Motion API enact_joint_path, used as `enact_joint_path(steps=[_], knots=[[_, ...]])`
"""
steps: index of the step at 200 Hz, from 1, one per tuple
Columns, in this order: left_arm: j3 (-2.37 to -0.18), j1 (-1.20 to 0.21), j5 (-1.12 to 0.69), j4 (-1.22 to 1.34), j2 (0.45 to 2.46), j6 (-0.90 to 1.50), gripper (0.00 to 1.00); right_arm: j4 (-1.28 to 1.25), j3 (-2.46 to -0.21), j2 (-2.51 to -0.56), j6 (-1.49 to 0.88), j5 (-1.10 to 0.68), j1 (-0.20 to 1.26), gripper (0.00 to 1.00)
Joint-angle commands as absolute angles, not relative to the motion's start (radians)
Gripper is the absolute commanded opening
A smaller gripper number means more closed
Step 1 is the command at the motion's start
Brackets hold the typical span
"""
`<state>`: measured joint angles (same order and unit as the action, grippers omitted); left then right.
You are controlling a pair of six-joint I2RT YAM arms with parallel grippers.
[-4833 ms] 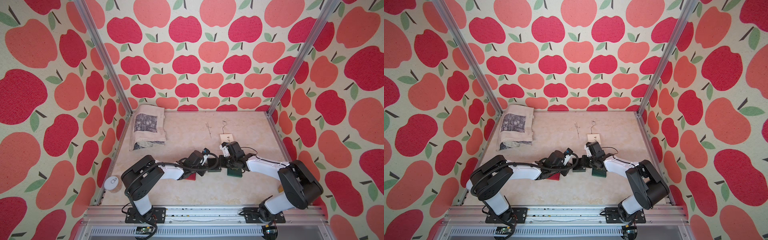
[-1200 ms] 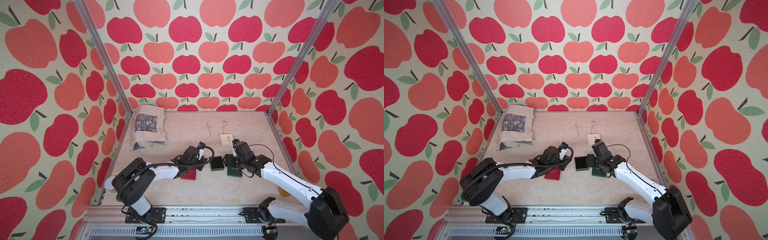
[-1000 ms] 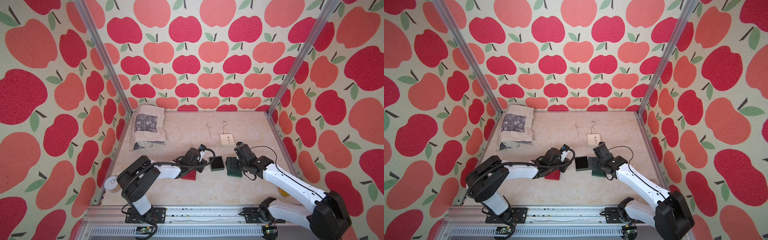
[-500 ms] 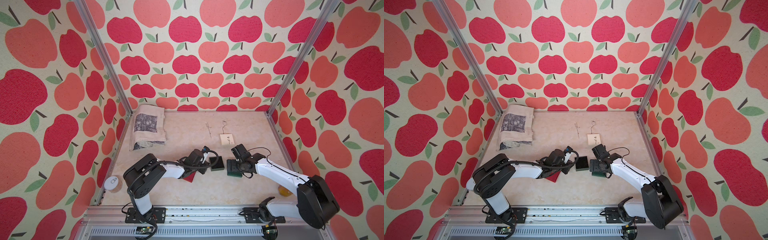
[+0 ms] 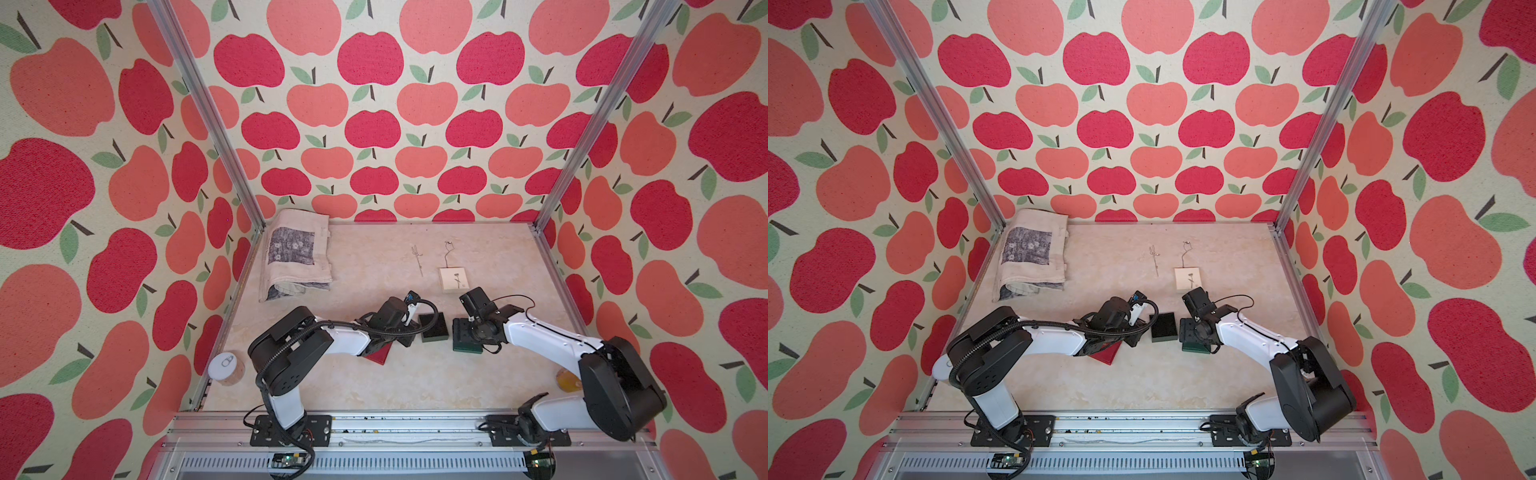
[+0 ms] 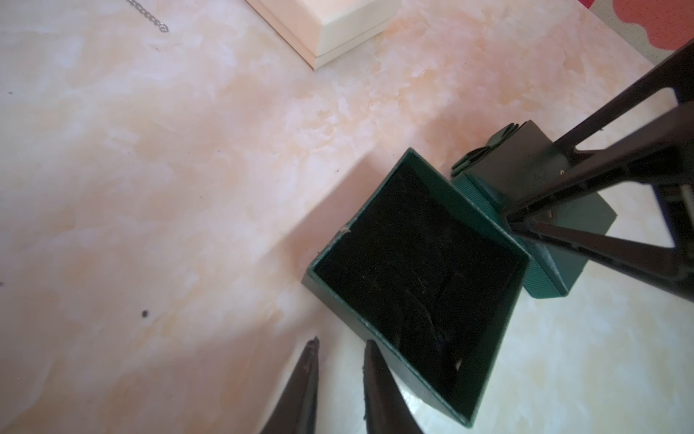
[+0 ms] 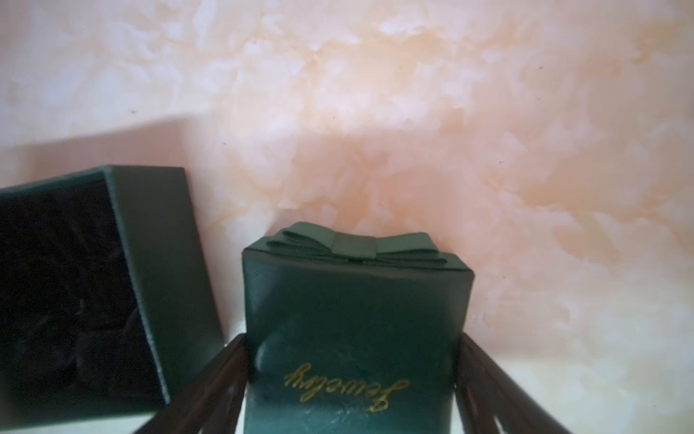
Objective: Take the necklace out of the lift-off lid jewelry box
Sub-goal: Pick up the lid from the center of the board.
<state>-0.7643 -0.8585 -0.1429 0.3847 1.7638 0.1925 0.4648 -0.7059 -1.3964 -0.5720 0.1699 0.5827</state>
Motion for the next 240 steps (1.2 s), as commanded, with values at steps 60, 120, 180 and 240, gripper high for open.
enact_joint_path(steps=[60, 120, 180, 240], knots=[[-0.767, -0.869, -0.145, 0.401, 1.782, 0.199, 0.23, 0.563, -0.779, -1.358, -0.46, 0.126, 0.551, 0.82], [-0.75, -0.876, -0.149, 0.429, 1.783, 0.209, 0.22, 0.61, -0.889, -1.372, -0.401, 0.023, 0.547, 0.82], [-0.744, -0.876, -0.144, 0.433, 1.775, 0.21, 0.22, 0.574, -0.971, -1.479, -0.384, -0.063, 0.548, 0.81], [-0.735, -0.877, -0.148, 0.447, 1.773, 0.212, 0.22, 0.557, -1.017, -1.545, -0.376, -0.096, 0.558, 0.81]])
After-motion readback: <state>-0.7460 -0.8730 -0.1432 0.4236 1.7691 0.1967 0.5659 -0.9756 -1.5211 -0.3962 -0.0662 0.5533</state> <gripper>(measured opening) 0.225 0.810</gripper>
